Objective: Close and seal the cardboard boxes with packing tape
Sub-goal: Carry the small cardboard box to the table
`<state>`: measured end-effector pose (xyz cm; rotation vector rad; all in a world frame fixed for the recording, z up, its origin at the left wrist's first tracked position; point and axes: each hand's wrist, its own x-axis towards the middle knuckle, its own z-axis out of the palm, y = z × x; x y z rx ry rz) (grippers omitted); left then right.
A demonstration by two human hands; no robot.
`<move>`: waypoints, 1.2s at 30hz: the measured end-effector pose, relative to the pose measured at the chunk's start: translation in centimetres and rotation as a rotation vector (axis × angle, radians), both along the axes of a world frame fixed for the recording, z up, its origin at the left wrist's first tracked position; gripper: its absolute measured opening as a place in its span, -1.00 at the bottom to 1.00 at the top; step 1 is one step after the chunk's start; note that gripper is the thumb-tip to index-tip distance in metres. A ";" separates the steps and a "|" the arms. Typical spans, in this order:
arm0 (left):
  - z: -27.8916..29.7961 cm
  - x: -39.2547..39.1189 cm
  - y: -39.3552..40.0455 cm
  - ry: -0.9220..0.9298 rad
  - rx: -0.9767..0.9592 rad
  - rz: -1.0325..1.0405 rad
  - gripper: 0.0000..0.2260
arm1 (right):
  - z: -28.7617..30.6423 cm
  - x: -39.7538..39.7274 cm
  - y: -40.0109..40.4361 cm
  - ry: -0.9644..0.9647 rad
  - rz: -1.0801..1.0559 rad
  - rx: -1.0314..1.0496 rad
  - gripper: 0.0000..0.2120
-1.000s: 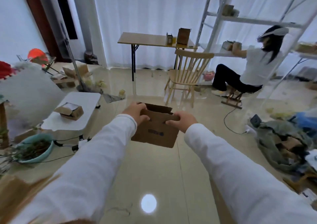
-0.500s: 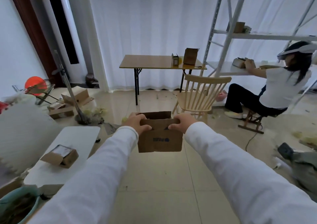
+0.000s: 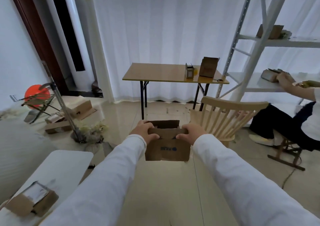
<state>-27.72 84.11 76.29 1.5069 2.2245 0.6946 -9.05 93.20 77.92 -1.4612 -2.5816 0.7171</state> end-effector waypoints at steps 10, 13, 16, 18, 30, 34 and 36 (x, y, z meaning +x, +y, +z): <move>2.5 -4.1 13.5 0.054 -0.010 0.035 -0.82 | 1.9 -3.9 14.1 0.049 0.061 0.008 -0.83; 2.6 -5.0 17.1 0.054 0.002 0.031 -0.81 | 2.4 -4.5 17.4 0.047 0.053 0.008 -0.83; 2.1 -6.0 21.1 0.043 -0.009 0.005 -0.79 | 2.1 -5.2 21.1 0.021 0.045 0.019 -0.82; 1.6 -6.9 24.1 0.040 -0.013 -0.023 -0.78 | 1.6 -5.9 23.7 0.011 0.026 0.015 -0.81; -2.5 -19.6 46.8 0.007 -0.054 -0.047 -0.73 | -0.7 -18.5 45.8 -0.082 -0.009 -0.045 -0.82; -1.7 -23.8 53.3 0.029 -0.064 -0.062 -0.74 | -0.1 -22.0 51.5 -0.047 -0.026 -0.089 -0.85; -1.2 -25.0 55.9 0.037 -0.065 -0.085 -0.74 | 0.1 -23.0 53.9 -0.048 -0.032 -0.093 -0.86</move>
